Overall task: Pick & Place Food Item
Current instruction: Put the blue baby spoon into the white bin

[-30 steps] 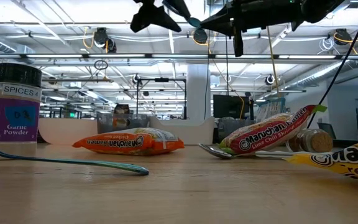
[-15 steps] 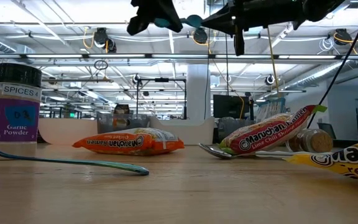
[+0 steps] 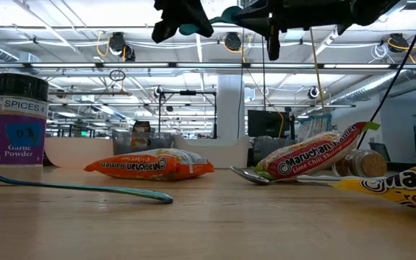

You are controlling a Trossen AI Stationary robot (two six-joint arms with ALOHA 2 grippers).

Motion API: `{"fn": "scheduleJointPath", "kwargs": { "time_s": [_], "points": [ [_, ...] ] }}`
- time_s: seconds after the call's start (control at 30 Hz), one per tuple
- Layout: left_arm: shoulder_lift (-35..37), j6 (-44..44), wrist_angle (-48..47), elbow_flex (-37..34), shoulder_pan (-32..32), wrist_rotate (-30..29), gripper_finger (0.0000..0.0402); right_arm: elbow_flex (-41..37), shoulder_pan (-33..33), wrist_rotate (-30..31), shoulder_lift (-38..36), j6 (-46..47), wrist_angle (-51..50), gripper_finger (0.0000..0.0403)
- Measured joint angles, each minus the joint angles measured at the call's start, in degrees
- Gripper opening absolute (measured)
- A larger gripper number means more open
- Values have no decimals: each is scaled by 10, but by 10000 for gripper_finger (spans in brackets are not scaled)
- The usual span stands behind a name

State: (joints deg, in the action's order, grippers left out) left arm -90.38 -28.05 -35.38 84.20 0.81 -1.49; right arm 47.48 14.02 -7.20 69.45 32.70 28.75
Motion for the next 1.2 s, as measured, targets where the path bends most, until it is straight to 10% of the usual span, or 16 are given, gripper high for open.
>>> {"fn": "scheduleJointPath", "kwargs": {
  "time_s": [0.53, 1.2],
  "points": [
    [43, 52, -38, 0, 46, 155, 9, -1, 14, -84, -25, -50, -4, 200],
    [52, 73, -112, 0, 57, 271, 9, 81, 32, -231, -26, -91, -165, 200]
  ]
}}
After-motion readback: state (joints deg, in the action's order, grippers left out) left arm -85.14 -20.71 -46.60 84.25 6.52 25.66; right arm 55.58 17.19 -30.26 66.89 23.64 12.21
